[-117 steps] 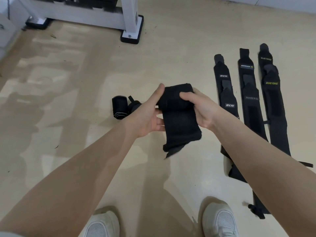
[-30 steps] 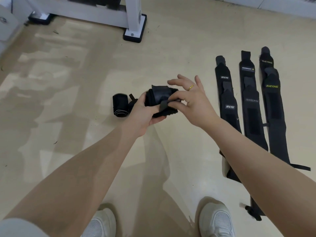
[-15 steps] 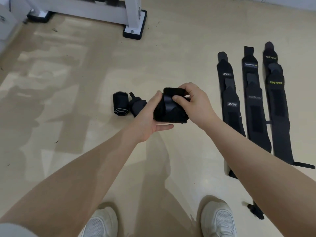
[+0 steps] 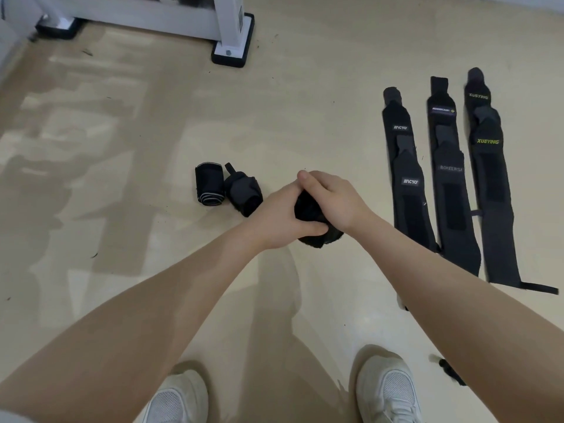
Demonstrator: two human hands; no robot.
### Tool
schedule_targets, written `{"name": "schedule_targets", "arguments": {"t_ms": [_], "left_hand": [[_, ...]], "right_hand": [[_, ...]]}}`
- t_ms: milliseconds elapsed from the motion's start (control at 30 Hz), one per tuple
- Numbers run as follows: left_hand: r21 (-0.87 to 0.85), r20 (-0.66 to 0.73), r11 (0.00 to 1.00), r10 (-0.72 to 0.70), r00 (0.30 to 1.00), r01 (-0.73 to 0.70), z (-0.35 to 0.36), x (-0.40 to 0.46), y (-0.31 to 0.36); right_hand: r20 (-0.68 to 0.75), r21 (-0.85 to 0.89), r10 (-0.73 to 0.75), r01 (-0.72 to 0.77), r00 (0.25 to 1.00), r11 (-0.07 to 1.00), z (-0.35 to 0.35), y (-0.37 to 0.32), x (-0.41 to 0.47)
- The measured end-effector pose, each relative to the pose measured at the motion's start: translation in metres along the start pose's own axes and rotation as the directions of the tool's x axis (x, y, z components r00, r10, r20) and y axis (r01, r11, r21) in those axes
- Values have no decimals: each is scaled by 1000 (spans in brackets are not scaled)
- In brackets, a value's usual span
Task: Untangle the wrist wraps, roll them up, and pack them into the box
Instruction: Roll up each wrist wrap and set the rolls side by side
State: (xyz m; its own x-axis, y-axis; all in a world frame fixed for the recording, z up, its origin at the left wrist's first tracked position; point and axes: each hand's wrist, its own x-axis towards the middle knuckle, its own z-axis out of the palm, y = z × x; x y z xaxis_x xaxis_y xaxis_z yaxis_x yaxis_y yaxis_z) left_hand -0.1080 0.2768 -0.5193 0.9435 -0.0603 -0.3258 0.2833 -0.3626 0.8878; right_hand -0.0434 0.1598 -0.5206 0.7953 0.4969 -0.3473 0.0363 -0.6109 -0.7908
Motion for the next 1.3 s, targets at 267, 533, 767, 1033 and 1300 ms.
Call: {"name": "schedule_targets", "arguments": {"t_ms": [267,533,767,1033,1300], "left_hand": [[-95,-74,994,-56,996,49,11,0,5],[49,-219,987,-139,966,153,16,7,10],[-268,61,929,-249,967,256,41,20,15],[-486,52,826,-299,953,286,51,41,3],[-499,-157,800,-460,874,332,65,71,-16]], "right_hand": [[-183,23,85,-82,980,996,-5,0,9],[-157,485,476,-353,865,800,-5,26,9],[219,803,618,-499,755,325,-15,51,-8],[162,903,580,-357,798,239,-19,66,10],[-106,686,580,-362,808,631,-4,93,20]]}}
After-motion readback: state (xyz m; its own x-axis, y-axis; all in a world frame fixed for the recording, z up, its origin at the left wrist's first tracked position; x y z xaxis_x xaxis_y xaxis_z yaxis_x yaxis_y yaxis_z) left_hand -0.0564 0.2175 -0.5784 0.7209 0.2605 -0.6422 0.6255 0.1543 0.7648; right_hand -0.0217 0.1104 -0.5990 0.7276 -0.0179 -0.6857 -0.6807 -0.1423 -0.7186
